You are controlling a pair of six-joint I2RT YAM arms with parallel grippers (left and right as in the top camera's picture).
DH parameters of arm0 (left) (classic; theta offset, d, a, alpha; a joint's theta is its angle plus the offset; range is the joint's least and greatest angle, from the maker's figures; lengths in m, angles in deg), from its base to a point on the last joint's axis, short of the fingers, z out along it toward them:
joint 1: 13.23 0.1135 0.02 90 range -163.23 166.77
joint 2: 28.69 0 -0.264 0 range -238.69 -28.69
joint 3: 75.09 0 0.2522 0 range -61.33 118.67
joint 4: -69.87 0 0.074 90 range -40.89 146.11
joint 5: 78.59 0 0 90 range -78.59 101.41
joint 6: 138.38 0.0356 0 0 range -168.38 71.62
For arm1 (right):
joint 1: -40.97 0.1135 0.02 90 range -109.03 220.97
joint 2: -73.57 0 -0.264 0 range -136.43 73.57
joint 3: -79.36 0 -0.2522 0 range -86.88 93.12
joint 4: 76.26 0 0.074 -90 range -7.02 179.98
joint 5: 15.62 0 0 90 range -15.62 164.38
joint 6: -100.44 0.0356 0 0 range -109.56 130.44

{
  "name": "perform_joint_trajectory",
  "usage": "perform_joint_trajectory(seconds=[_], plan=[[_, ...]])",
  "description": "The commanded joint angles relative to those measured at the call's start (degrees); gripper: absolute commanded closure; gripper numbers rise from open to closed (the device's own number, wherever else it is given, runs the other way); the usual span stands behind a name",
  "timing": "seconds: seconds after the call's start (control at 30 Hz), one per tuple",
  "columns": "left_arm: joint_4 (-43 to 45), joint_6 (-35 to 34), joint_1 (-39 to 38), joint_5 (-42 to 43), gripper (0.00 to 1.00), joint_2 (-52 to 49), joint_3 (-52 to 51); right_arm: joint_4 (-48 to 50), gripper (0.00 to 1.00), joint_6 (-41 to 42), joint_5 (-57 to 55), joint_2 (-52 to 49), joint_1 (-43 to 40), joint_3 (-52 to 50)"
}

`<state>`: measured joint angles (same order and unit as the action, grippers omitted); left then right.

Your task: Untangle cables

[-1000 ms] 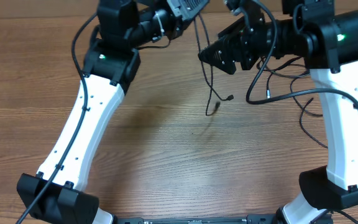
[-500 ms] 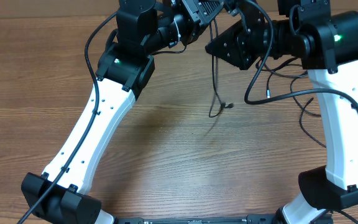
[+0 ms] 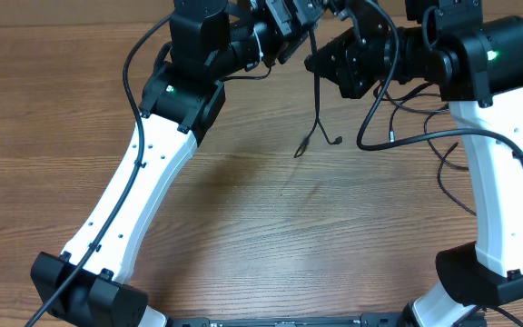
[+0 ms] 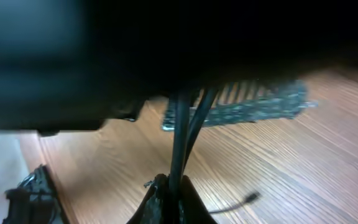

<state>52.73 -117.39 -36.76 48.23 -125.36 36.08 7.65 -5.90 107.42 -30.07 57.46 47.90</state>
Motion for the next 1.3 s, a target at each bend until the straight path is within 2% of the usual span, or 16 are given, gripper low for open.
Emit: perform_joint_trajectory(seconds=[0.0, 0.17, 0.27, 0.33, 0.43, 0.5, 0.6, 0.7, 0.73, 0.87, 0.93, 1.07, 1.27], plan=[[0.2, 6.4, 3.3, 8.3, 0.00, 0.1, 0.2, 0.5, 0.96, 2.2, -3.1, -0.2, -1.7, 1.3], [-0.4, 12.1, 9.3, 18.6, 0.00, 0.0, 0.2, 2.0, 0.96, 7.7, -5.6, -0.2, -6.5, 1.3], [-8.3, 20.1, 10.7, 19.1, 0.00, 0.0, 0.2, 2.3, 0.96, 13.1, -5.6, -0.2, -10.6, 1.3], [-16.2, 25.6, 10.8, 15.6, 0.00, 0.0, 0.2, 2.1, 0.96, 18.4, -5.5, -0.2, -13.5, 1.3], [-30.2, 30.9, 10.6, 2.9, 0.00, 0.0, 0.2, -0.5, 0.96, 23.6, -1.7, -0.2, -18.5, 1.3], [-36.7, 31.9, 10.4, -3.8, 0.00, 0.0, 0.2, -3.1, 0.96, 24.1, -0.3, -0.2, -21.4, 1.3], [-41.3, 35.3, 9.9, -8.2, 0.00, 0.0, 0.2, -8.5, 0.96, 24.1, 0.7, -0.2, -25.9, 1.3], [-43.4, 37.0, 9.5, -11.0, 0.00, 0.0, 0.2, -12.8, 0.96, 24.0, 0.7, -0.2, -30.2, 1.3], [-44.2, 37.4, 9.1, -12.0, 0.00, 0.0, 0.2, -14.7, 0.96, 24.0, 0.8, -0.2, -33.9, 1.3], [-45.1, 39.2, 8.0, -13.9, 0.00, 0.0, 0.2, -14.7, 0.96, 24.0, 6.1, 0.3, -38.9, 1.3], [-45.4, 39.4, 7.4, -15.0, 0.00, 0.0, 0.2, -14.7, 0.96, 23.5, 6.8, 0.4, -39.9, 1.3], [-45.9, 40.6, 6.6, -15.0, 0.01, 0.0, 0.2, -14.7, 0.96, 23.4, 1.5, 0.4, -40.0, 1.3], [-46.6, 41.0, 6.6, -15.0, 0.01, 0.0, 0.2, -14.4, 0.96, 23.4, 5.2, 0.4, -39.2, 1.3]])
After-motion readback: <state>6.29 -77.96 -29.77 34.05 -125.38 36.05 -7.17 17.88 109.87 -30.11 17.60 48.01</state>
